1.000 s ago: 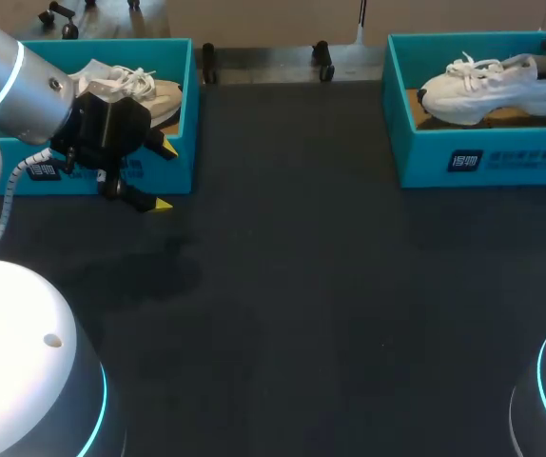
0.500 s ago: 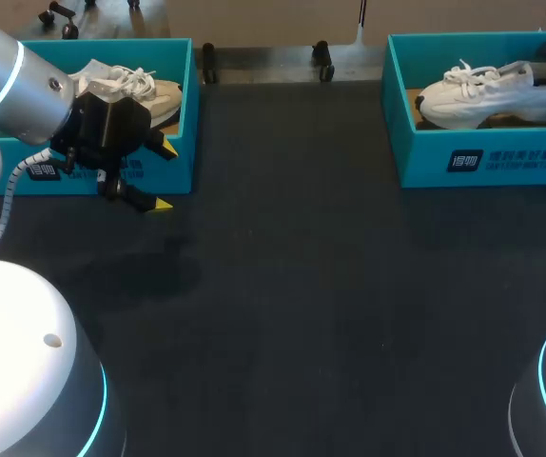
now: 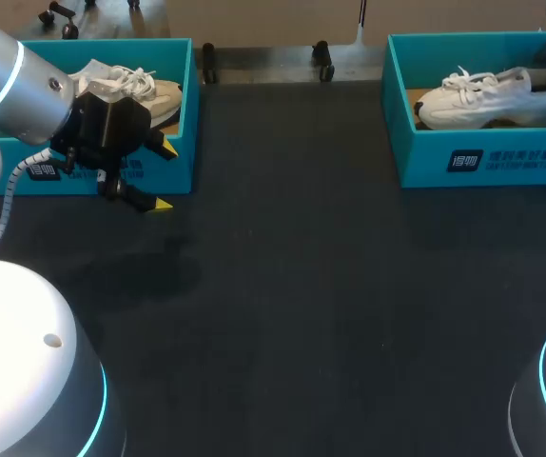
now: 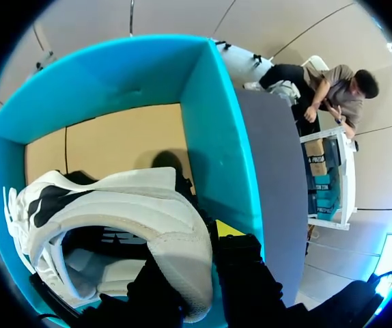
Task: Take the shoe out of the shoebox, open the shoe tongue, remove and reinsert the insole, then place the shoe into the shoebox
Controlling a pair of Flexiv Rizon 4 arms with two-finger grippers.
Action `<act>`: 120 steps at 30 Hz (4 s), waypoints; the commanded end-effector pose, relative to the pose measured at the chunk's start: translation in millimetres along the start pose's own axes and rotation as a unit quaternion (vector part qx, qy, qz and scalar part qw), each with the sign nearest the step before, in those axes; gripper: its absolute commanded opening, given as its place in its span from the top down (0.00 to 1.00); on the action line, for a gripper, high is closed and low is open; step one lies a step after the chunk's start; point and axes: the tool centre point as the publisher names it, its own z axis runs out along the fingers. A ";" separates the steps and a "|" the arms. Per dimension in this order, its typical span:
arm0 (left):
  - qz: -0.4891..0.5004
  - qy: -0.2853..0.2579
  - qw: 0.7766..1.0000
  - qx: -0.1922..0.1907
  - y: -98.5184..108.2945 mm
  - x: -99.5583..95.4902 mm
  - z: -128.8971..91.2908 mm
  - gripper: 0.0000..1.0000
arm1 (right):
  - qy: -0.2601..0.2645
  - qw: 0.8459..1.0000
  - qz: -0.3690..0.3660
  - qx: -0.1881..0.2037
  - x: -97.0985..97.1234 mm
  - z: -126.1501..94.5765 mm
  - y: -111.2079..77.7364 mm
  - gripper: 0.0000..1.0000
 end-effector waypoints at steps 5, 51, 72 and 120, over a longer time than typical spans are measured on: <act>0.000 -0.001 1.000 -0.002 -0.1 1.1 -0.6 0.00 | 0.001 1.000 0.001 0.003 -3.7 -1.7 -17.7 1.00; 0.000 -0.001 1.000 -0.002 -0.1 1.1 -0.6 0.00 | -0.027 1.000 0.009 0.001 -8.1 29.4 -73.3 1.00; 0.000 -0.001 1.000 -0.002 -0.1 1.1 -0.6 0.00 | -0.020 0.999 0.030 -0.012 -17.2 16.2 -72.3 0.60; 0.000 -0.001 1.000 -0.002 -0.1 1.1 -0.6 0.00 | 0.118 0.989 -0.030 -0.083 22.9 -81.4 -109.1 0.00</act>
